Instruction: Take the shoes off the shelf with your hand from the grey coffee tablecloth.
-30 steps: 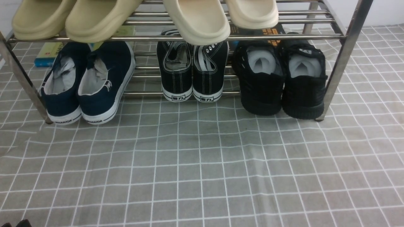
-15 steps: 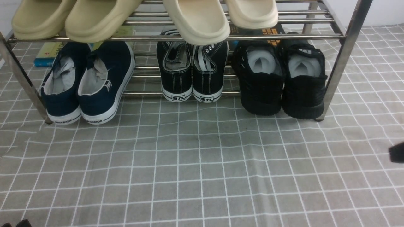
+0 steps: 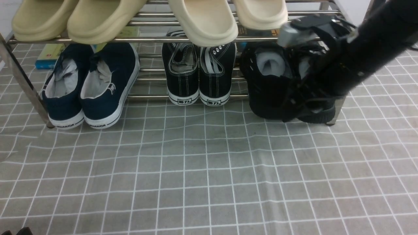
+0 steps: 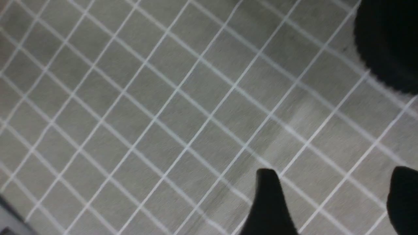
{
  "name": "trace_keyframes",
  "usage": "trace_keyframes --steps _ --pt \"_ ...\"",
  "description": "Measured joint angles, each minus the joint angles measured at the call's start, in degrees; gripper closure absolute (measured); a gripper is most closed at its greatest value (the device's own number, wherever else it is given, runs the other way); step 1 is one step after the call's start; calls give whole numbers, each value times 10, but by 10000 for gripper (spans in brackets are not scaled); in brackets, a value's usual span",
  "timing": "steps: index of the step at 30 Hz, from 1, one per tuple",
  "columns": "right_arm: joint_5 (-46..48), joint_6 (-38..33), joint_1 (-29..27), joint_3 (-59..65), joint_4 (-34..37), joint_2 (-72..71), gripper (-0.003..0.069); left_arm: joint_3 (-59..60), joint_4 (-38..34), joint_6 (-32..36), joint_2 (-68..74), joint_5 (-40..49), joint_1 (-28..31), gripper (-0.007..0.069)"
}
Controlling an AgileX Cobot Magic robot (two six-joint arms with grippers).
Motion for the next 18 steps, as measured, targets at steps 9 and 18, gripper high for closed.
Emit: trace_keyframes --steps 9,18 --pt "-1 24 53 -141 -158 95 83 0 0 0 0 0 0 385" --pt "-58 24 53 -145 -218 149 81 0 0 0 0 0 0 385"
